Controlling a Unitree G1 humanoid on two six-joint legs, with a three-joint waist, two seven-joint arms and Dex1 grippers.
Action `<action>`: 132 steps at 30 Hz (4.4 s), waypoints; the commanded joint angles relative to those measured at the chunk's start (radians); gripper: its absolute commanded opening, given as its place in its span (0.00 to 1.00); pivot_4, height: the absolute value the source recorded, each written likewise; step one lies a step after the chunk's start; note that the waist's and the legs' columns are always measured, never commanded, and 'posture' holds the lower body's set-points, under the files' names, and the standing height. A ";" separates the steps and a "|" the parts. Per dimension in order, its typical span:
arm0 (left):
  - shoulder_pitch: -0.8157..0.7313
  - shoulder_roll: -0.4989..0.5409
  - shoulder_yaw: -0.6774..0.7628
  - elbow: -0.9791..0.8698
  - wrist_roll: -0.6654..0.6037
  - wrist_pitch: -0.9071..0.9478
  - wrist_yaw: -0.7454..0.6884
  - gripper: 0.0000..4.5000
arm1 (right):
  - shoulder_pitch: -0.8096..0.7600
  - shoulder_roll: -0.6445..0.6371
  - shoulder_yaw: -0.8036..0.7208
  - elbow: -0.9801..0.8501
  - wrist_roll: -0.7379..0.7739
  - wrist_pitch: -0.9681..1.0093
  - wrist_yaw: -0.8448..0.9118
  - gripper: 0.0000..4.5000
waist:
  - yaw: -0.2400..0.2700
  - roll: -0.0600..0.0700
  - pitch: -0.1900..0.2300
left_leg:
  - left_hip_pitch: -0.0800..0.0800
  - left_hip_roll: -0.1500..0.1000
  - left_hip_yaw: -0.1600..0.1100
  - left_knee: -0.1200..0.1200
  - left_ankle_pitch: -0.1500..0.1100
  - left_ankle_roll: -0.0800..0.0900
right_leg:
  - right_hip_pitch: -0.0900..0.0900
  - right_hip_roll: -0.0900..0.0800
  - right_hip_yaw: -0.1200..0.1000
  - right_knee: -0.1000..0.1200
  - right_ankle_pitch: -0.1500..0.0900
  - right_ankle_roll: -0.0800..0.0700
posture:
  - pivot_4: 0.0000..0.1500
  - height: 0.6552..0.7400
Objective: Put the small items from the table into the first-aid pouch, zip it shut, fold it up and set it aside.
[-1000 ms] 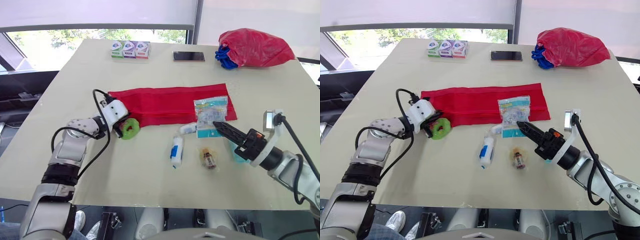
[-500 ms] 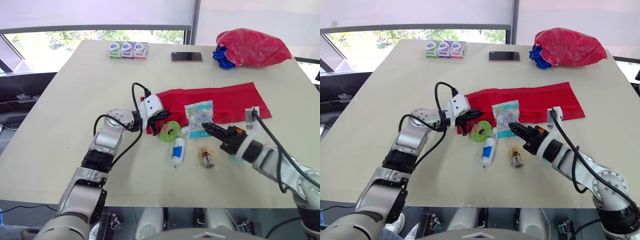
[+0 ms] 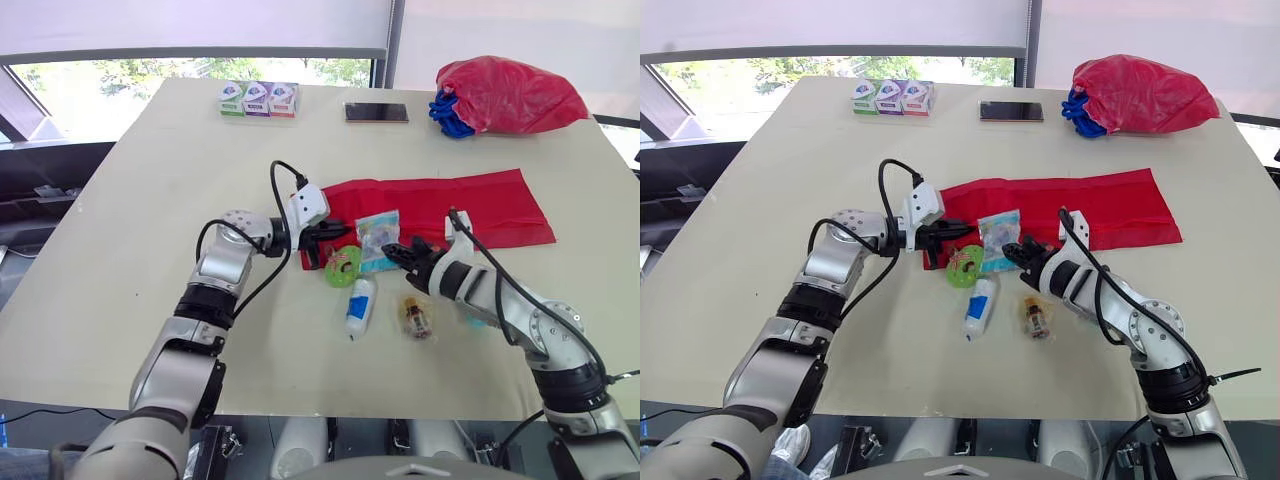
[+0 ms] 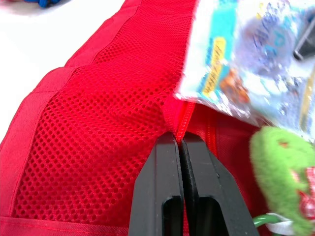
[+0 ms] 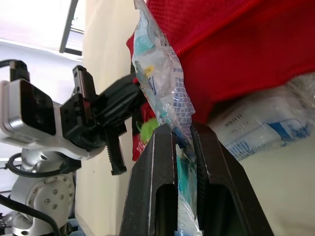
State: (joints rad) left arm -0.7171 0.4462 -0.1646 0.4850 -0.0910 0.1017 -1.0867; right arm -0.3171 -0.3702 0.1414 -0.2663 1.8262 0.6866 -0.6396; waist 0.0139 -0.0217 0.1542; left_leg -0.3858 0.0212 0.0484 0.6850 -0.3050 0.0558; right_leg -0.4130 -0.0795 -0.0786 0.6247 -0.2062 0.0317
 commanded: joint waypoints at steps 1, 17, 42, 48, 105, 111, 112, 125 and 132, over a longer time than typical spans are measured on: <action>-0.026 -0.008 0.031 -0.004 -0.036 -0.026 -0.015 0.01 | 0.004 0.018 -0.010 -0.010 0.006 0.024 -0.017 0.00 | -0.001 0.000 0.000 | 0.000 0.000 0.000 0.000 0.000 0.001 | 0.000 0.000 0.000 0.000 0.000 0.000 | 1.00 1.00; 0.047 -0.028 0.012 -0.141 -0.068 0.034 -0.021 0.01 | -0.053 0.153 -0.023 0.118 -0.005 0.062 -0.042 0.00 | -0.005 0.000 0.000 | 0.001 0.000 0.000 0.000 0.000 0.001 | 0.000 0.000 0.002 0.001 0.000 0.000 | 1.00 1.00; 0.107 -0.061 -0.005 -0.272 -0.109 0.169 -0.014 0.01 | -0.204 0.410 -0.175 0.281 -0.304 -0.011 0.221 0.00 | -0.015 0.001 0.000 | 0.001 0.000 0.000 0.000 0.000 0.000 | 0.000 0.001 0.002 0.001 0.000 0.000 | 1.00 1.00; 0.114 -0.080 0.014 -0.301 -0.151 0.259 -0.001 0.01 | -0.174 0.459 -0.168 0.284 -0.468 -0.031 0.327 0.00 | -0.027 0.001 0.000 | 0.001 0.000 0.000 0.000 0.000 0.000 | 0.000 0.002 0.004 0.001 0.000 0.000 | 1.00 1.00; 0.028 -0.096 0.029 -0.070 -0.171 0.237 -0.039 0.00 | -0.170 0.309 -0.156 0.211 -0.846 0.291 0.553 0.01 | -0.026 0.001 0.000 | 0.001 0.000 0.000 0.000 0.001 -0.001 | 0.000 0.009 0.014 0.001 0.000 0.000 | 1.00 1.00; 0.037 -0.103 0.023 -0.089 -0.175 0.243 -0.045 0.00 | -0.254 0.388 -0.147 0.328 -0.961 0.235 0.594 0.01 | -0.030 0.001 0.000 | 0.002 0.000 0.000 0.000 0.001 -0.002 | 0.000 0.009 0.014 0.002 0.000 0.000 | 1.00 1.00; 0.040 -0.103 0.022 -0.091 -0.174 0.243 -0.046 0.00 | -0.264 0.401 -0.149 0.344 -0.977 0.228 0.601 0.01 | -0.030 0.001 0.000 | 0.003 0.000 0.001 0.000 0.001 -0.002 | 0.000 0.009 0.015 0.002 0.000 0.000 | 1.00 1.00; 0.059 -0.105 0.017 -0.103 -0.176 0.251 -0.053 0.00 | -0.319 0.522 -0.219 0.434 -1.101 0.036 0.731 0.01 | -0.034 0.001 0.000 | 0.005 0.001 0.000 0.000 0.003 -0.004 | 0.000 0.010 0.015 0.006 0.000 0.000 | 1.00 1.00; 0.064 -0.098 0.017 -0.111 -0.176 0.253 -0.048 0.00 | -0.266 0.493 -0.207 0.356 -1.120 0.074 0.764 0.01 | -0.031 0.001 -0.001 | 0.003 0.001 0.000 -0.001 0.005 -0.008 | 0.000 0.009 0.015 0.003 0.000 -0.001 | 1.00 1.00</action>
State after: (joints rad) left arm -0.6651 0.3579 -0.1070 0.3831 -0.2775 0.3413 -1.1163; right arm -0.5662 0.1199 -0.0877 0.1794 0.6893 0.7593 0.0773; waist -0.0174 -0.0205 0.1537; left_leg -0.3827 0.0222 0.0480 0.6841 -0.3005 0.0482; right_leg -0.4132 -0.0701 -0.0637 0.6274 -0.2059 0.0311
